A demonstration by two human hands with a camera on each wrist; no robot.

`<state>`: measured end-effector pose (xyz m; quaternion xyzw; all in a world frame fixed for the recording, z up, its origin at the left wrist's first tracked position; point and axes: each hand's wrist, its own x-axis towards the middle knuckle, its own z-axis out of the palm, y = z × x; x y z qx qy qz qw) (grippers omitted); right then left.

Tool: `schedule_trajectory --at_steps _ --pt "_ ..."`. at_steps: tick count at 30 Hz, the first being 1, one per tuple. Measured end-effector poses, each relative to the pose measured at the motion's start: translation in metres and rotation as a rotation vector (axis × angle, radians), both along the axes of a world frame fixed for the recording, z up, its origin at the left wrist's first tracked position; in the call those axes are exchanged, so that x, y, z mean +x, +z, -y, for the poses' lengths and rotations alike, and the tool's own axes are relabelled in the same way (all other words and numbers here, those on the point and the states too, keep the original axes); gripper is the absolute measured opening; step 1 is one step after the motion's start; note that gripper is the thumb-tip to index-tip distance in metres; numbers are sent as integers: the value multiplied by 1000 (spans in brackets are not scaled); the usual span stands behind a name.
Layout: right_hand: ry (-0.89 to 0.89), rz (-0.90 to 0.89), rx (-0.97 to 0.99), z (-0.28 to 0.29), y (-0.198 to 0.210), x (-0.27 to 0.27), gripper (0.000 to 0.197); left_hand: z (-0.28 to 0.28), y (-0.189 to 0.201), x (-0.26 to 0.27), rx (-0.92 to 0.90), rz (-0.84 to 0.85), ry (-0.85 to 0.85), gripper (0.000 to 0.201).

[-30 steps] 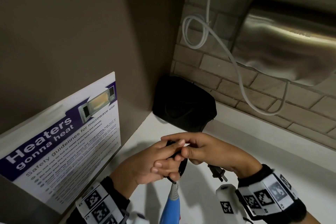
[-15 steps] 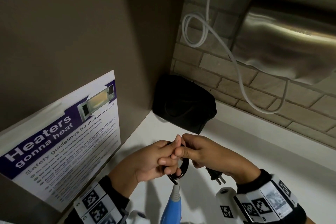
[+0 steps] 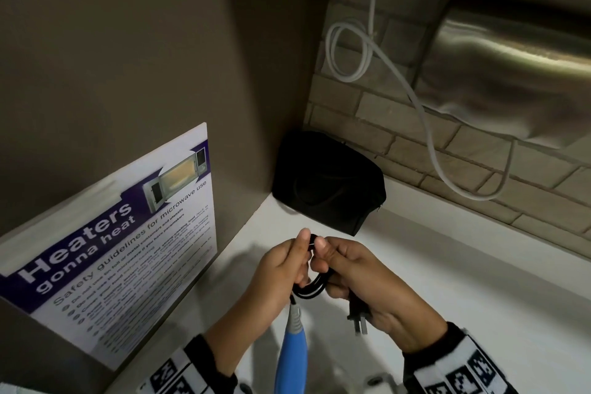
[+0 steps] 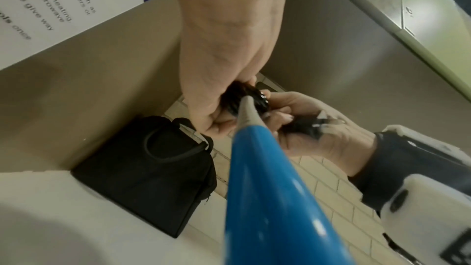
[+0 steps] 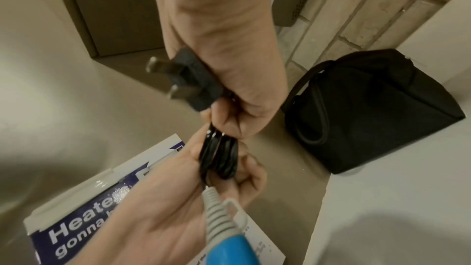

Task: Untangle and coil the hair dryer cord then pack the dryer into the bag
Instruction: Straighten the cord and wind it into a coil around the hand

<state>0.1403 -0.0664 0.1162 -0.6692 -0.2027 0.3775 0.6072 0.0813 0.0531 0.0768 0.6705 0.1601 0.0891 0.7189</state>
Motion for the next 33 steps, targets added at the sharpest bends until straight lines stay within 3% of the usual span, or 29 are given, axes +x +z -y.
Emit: schedule_trajectory --at_steps 6,10,12,14,18,21,23,25,29,33 --pt "-215 -201 117 -1 -9 -4 38 13 -14 -17 80 38 -21 22" --pt "-99 -167 35 7 -8 0 33 10 -18 -18 158 -17 -43 28" --pt "-13 -39 -135 11 -3 4 24 9 -22 -18 262 -58 -52 29" --pt "11 199 -331 13 -1 5 11 10 -24 -18 391 -85 -75 32" --pt "75 801 -595 9 -7 -4 21 12 -25 -14 431 -93 -89 36" --pt "107 892 -707 8 -12 -10 16 12 -30 -13 462 -61 -87 28" --pt "113 864 -710 9 -9 -7 9 12 -33 -13 505 -42 -102 21" --pt "128 753 -647 10 -6 -4 24 9 -36 -14 530 -34 -108 11" --pt "33 159 -341 12 -6 1 42 3 -39 -15 554 -37 -101 10" --pt "-73 -103 -167 11 -8 2 37 5 -34 -18 561 18 -99 9"
